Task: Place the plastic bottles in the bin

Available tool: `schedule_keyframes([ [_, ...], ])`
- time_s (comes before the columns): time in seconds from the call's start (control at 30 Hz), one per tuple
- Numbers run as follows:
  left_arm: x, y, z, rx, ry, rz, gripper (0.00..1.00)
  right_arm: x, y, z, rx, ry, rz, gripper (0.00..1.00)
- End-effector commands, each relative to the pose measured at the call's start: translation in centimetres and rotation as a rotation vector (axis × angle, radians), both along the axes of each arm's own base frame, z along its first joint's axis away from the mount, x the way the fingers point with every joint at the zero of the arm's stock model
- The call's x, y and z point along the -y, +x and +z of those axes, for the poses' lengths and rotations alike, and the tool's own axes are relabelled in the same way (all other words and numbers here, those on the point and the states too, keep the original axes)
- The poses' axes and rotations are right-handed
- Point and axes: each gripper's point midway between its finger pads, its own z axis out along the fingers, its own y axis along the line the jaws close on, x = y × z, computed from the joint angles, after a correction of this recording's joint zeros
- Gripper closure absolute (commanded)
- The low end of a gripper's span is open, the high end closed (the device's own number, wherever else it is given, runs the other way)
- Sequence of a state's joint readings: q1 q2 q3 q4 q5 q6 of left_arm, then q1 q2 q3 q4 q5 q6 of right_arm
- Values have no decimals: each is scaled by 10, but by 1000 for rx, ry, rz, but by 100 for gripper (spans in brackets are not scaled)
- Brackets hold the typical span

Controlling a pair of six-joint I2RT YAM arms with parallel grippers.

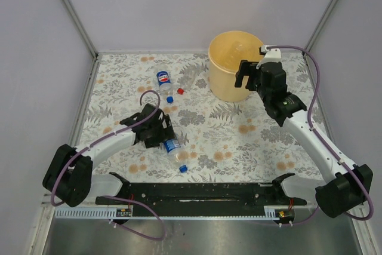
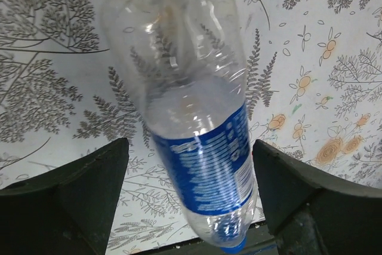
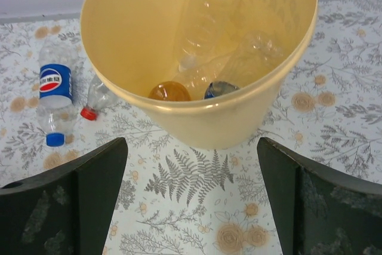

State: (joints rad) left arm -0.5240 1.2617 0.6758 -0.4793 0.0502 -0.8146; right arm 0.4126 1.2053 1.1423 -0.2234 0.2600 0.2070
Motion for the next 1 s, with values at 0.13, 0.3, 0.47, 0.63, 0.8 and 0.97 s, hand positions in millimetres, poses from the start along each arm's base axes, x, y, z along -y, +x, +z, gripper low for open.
schedule_keyframes([
  [0.13, 24, 12, 10, 52, -93, -5, 37, 4, -14, -10, 2, 26, -8, 1],
  [0.3, 23, 19, 28, 90, -87, -10, 57, 7, -25, -13, -4, 35, -6, 1],
  [0.47, 26, 36, 68, 174, -79, -22, 65, 12, -40, -17, -21, 33, 5, 1],
  [0.63, 38, 66, 143, 345, -105, -81, 71, 14, -63, -19, -24, 64, 35, 1],
  [0.8, 57, 107, 239, 572, -141, -129, 71, 24, -88, -22, -26, 83, 29, 1],
  [0.97, 78, 146, 336, 793, -206, -144, 71, 28, -115, -41, -57, 128, 45, 1],
])
